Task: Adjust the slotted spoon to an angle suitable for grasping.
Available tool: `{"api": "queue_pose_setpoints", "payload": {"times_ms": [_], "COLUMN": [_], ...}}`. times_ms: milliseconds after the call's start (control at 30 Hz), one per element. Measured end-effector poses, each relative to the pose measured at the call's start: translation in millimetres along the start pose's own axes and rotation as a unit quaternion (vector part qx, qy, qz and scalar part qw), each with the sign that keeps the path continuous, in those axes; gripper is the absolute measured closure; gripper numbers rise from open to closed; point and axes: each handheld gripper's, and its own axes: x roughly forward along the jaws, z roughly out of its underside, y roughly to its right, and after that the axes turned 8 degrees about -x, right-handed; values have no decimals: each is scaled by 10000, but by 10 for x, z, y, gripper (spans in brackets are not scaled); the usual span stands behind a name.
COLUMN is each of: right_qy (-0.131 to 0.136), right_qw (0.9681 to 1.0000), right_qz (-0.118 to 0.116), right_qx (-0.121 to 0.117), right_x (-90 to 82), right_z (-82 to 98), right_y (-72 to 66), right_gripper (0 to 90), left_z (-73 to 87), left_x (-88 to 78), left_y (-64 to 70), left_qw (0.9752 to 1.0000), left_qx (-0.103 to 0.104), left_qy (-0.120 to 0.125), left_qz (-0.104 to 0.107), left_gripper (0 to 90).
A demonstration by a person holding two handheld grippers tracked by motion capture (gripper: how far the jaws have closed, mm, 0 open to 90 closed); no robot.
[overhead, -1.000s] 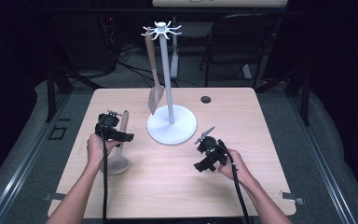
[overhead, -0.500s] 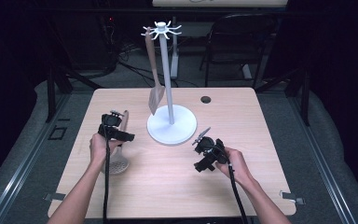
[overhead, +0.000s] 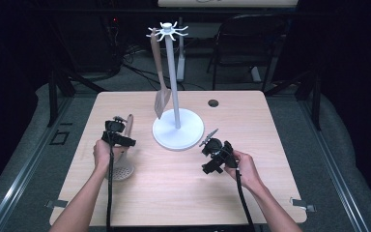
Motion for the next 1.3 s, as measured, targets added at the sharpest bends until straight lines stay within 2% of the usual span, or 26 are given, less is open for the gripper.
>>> {"api": "queue_pose_setpoints", "payload": {"times_ms": [33, 100, 233, 367, 433, 467, 567, 600, 700, 767, 800, 900, 933, 1000, 1100, 1167, 1233, 1300], "right_qy": [106, 134, 242, 107, 172, 198, 209, 126, 108, 148, 91, 115, 121, 73, -79, -159, -92, 35], "right_qw": [9999, 9999, 9995, 9998, 9996, 9995, 9995, 9996, 9996, 9996, 9998, 9999, 9999, 9999, 9997, 9993, 9993, 9995], "right_qz": [-60, -61, -63, -125, -233, -261, -238, -206, -232, -238, -149, -31, -95, -155, -236, -311, -266, -36], "right_qx": [17, 16, 215, 95, -4, -13, -57, -134, -123, -55, -72, -10, -29, -18, 3, 145, 259, 313], "right_x": [-18, -48, -40, -46, -54, -52, -57, -70, -68, -61, -67, -81, -87, -75, -40, -18, -7, -20], "right_z": [2, -4, 12, 4, -2, -4, -13, -19, -17, -18, -26, -33, -32, -33, -33, -24, 6, 51], "right_y": [-3, 0, 20, 20, 4, -7, -27, -20, -16, -24, -28, -30, -22, -22, -19, 9, 33, 57], "right_gripper": [214, 197, 187, 166, 197, 207, 204, 204, 210, 179, 154, 197, 198, 144, 173, 155, 166, 146], "left_z": [2, 12, 30, 48, 58, 74, 79, 78, 80, 81, 82, 84, 84, 85, 89, 98, 108, 120], "left_x": [12, 27, 55, 71, 89, 116, 120, 118, 120, 118, 117, 113, 112, 109, 101, 92, 83, 74], "left_y": [-1, -3, -13, -48, -65, -83, -95, -91, -84, -85, -84, -85, -85, -84, -88, -88, -86, -82], "left_qw": [10000, 10000, 9999, 9998, 9996, 9997, 9998, 9997, 9997, 9997, 9997, 9997, 9997, 9996, 9996, 9995, 9994, 9994], "left_qx": [7, 15, 24, -38, 8, -52, -61, -59, -69, -68, -69, -59, -56, -57, -40, -58, -46, -37], "left_qy": [-16, -4, 7, -39, -127, -145, -140, -159, -152, -162, -166, -189, -197, -215, -256, -287, -322, -356], "left_qz": [-7, 0, -118, -178, -248, -179, -153, -158, -161, -161, -167, -165, -163, -156, -137, -91, -66, -38], "left_gripper": [396, 458, 549, 617, 658, 669, 678, 679, 681, 681, 682, 683, 683, 683, 687, 695, 705, 712]}}
